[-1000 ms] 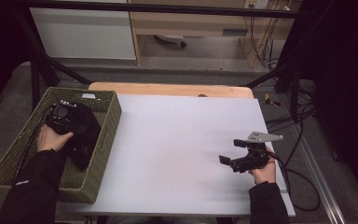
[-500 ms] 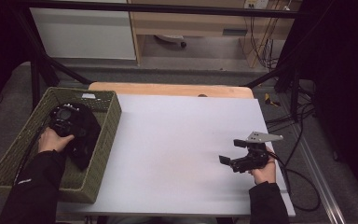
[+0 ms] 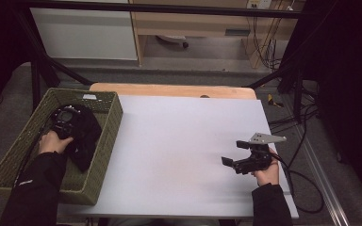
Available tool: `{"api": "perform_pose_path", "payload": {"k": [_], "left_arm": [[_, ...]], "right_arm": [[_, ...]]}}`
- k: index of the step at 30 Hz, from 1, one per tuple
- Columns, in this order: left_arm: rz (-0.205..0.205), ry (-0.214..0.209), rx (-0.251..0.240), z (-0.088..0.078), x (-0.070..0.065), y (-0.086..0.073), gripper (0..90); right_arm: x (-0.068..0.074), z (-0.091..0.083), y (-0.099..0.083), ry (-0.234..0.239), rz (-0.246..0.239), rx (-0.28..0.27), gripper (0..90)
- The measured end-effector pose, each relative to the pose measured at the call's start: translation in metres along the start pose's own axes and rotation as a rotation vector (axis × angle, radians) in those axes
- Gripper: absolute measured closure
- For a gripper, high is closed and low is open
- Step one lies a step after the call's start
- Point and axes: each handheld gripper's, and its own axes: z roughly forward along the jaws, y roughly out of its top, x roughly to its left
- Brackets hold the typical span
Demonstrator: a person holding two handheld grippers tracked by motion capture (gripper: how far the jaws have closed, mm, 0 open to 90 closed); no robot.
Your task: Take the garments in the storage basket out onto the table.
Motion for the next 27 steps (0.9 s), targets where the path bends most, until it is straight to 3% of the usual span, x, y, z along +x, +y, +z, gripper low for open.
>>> {"api": "perform_pose_path", "payload": {"k": [4, 10, 17, 27], "left_arm": [[0.000, -0.003, 0.006, -0.002, -0.001, 0.000, 57.1], [0.009, 0.005, 0.012, -0.004, -0.002, 0.001, 68.4], [0.002, 0.002, 0.027, -0.006, -0.001, 0.002, 71.8], [-0.048, -0.007, 0.013, -0.016, 0.004, 0.001, 72.7]], "right_arm": [[0.000, 0.000, 0.000, 0.000, 0.001, 0.000, 1.2], [0.000, 0.000, 0.000, -0.001, 0.000, 0.000, 1.3], [0.000, 0.000, 0.000, 0.000, 0.000, 0.001, 1.2], [0.000, -0.001, 0.000, 0.000, 0.003, -0.001, 1.2]]}}
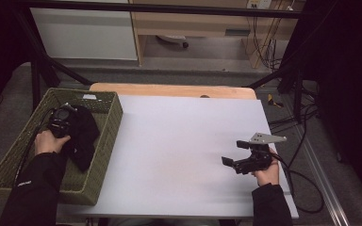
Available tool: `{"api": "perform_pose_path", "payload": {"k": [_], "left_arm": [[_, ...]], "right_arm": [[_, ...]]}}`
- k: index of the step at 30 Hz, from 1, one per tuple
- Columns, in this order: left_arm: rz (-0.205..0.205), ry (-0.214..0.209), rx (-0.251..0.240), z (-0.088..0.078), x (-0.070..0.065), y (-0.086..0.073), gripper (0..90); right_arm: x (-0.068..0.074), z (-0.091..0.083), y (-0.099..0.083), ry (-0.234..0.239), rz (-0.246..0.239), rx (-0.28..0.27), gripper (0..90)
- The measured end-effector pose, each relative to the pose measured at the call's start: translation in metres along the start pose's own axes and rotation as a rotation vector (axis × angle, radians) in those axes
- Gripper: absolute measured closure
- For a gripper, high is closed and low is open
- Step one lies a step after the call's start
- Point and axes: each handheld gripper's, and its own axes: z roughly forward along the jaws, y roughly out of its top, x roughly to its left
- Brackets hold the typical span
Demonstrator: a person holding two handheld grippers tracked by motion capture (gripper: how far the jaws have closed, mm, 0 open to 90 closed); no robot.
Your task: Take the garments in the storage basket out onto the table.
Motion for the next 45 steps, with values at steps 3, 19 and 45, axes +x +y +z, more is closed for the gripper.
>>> {"api": "perform_pose_path", "payload": {"k": [3, 19, 45], "left_arm": [[-0.012, -0.004, -0.018, -0.003, 0.001, -0.001, 72.8], [-0.051, -0.042, -0.093, -0.023, 0.004, -0.010, 73.0], [-0.048, -0.056, -0.168, -0.045, 0.002, -0.011, 73.1]], "right_arm": [[0.000, 0.000, 0.000, -0.001, -0.002, -0.001, 1.2], [0.000, 0.001, 0.000, -0.002, -0.001, 0.001, 1.3], [0.000, 0.001, 0.000, 0.000, 0.001, 0.003, 1.3]]}}
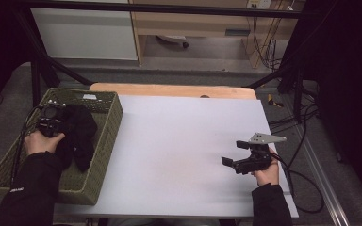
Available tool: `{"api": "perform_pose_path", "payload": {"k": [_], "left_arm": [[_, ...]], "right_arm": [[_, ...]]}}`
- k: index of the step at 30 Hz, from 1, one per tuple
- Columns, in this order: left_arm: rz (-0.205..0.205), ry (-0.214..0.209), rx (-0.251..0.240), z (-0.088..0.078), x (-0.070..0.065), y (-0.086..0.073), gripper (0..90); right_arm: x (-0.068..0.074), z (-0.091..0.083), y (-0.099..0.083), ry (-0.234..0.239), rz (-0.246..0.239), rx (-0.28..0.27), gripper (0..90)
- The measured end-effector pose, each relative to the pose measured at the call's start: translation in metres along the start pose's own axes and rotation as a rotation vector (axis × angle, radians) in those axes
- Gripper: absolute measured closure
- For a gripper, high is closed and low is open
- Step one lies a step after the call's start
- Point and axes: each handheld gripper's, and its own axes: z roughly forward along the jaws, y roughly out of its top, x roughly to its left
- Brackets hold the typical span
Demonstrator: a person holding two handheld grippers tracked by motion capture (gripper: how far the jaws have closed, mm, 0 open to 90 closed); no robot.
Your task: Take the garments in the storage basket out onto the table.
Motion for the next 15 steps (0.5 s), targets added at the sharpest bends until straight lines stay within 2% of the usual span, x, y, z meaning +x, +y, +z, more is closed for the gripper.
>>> {"api": "perform_pose_path", "payload": {"k": [15], "left_arm": [[0.005, -0.038, -0.059, -0.024, 0.000, -0.001, 73.1]], "right_arm": [[0.000, 0.000, 0.000, 0.000, 0.002, 0.003, 1.3]]}}
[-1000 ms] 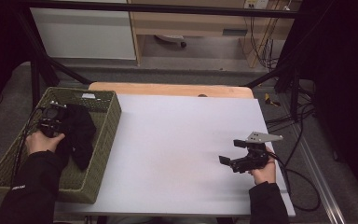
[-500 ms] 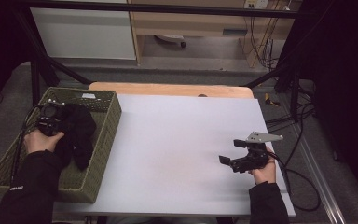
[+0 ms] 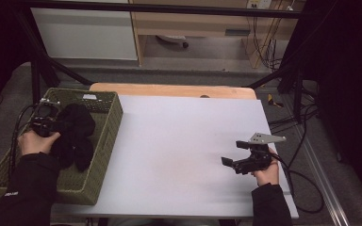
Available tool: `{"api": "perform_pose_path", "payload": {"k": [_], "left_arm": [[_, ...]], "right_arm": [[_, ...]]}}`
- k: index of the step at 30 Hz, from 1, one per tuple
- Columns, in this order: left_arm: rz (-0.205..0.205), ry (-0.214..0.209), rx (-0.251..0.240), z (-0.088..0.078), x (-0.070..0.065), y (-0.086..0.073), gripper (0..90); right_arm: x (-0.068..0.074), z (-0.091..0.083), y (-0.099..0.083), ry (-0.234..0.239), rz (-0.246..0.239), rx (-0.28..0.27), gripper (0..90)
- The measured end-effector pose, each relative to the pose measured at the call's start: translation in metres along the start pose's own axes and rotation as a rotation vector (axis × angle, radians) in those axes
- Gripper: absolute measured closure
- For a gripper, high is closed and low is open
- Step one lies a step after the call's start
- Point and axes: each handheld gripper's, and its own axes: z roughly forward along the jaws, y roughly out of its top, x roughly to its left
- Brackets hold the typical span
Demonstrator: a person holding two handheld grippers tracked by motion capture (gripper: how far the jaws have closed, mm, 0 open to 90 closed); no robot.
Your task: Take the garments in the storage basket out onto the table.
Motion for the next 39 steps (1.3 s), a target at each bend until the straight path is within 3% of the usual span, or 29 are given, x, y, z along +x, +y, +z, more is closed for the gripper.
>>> {"api": "perform_pose_path", "payload": {"k": [39], "left_arm": [[0.061, -0.070, -0.097, -0.055, -0.010, 0.011, 73.2]], "right_arm": [[0.000, 0.001, 0.000, 0.002, -0.001, 0.001, 1.5]]}}
